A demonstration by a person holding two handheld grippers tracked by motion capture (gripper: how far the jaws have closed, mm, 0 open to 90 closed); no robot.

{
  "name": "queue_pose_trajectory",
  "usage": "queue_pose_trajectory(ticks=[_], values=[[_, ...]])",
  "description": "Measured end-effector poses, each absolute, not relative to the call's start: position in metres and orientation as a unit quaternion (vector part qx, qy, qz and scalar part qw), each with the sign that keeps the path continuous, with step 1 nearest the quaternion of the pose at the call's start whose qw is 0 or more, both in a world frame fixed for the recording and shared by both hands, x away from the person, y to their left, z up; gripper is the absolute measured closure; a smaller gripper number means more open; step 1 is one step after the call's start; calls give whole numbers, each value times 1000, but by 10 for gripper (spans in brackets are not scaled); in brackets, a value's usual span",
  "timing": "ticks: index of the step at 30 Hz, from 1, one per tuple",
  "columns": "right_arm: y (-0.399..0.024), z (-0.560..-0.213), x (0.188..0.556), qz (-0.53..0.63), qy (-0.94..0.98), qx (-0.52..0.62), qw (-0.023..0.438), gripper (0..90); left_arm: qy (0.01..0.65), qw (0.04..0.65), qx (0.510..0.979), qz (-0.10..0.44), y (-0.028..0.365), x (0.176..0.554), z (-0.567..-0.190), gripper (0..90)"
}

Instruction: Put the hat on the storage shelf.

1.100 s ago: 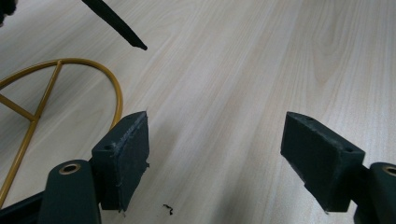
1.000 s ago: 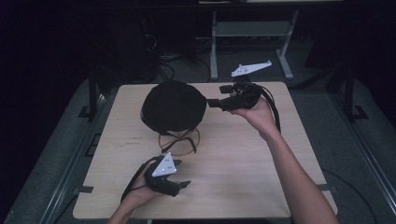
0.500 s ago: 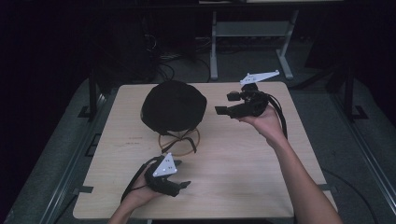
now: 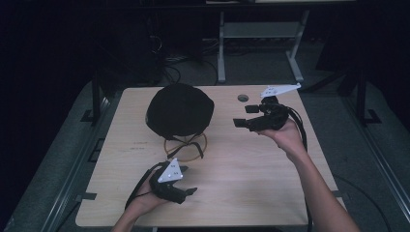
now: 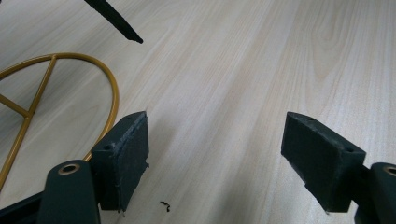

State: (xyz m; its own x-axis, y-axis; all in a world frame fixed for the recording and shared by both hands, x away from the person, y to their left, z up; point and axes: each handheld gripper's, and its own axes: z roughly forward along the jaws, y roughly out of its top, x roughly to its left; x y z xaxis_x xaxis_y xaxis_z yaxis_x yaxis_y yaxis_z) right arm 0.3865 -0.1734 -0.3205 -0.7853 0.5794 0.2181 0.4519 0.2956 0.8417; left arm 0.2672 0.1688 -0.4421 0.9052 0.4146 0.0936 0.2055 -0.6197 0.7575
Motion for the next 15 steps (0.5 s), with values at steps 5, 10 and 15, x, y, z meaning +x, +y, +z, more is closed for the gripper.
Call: queue_pose_trajectory(ticks=[5,10,15], values=[[-180,-325,382,495,803,326,64,186,177,399,890,130,169,267,-442,231],[-187,-330,378,495,800,331,67,183,180,402,889,128,169,267,-442,231],[-193,-335,375,494,799,338,62,180,181,401,889,127,170,267,-443,231]])
